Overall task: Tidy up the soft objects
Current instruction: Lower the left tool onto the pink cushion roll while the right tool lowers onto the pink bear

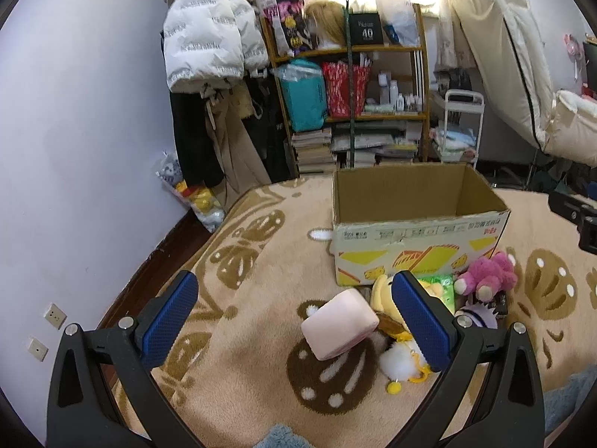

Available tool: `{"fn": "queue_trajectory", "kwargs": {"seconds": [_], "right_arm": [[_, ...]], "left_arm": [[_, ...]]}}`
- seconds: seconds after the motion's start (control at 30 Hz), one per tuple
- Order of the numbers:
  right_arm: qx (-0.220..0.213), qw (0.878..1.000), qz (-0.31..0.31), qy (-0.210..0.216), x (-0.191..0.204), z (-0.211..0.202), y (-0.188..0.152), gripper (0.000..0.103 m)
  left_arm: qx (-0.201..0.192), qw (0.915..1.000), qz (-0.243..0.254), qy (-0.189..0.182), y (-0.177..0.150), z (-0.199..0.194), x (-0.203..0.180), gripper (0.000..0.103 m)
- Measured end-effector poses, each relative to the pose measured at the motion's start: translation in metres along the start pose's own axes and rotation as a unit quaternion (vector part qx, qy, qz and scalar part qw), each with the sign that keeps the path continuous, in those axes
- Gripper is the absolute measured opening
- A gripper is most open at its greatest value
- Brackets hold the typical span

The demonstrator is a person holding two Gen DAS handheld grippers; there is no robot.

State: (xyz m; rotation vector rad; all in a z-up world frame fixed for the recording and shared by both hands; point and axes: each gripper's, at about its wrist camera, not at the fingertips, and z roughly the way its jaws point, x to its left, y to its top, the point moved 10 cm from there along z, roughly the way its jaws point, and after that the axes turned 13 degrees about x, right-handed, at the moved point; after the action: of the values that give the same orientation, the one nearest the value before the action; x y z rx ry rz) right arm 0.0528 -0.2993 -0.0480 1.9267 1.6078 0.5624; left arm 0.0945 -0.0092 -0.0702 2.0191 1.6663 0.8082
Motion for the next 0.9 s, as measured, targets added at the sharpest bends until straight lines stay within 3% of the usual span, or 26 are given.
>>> {"fn": "queue_trajectory", "kwargs": {"seconds": [0.47, 0.9], "right_arm": [[0.042, 0.999, -0.017, -0.005, 0.004, 0.048, 0.004, 0.103], [0.112, 0.993, -0.022, -0.008, 0.001, 0.091, -0.010, 0.103]], "left_arm": [[0.071, 0.9974, 0.012, 0.003, 0.017, 0.042, -0.006, 0.102], [0.160, 0.9868, 0.023, -0.013, 0.004, 0.102, -0.018, 0.102]]}}
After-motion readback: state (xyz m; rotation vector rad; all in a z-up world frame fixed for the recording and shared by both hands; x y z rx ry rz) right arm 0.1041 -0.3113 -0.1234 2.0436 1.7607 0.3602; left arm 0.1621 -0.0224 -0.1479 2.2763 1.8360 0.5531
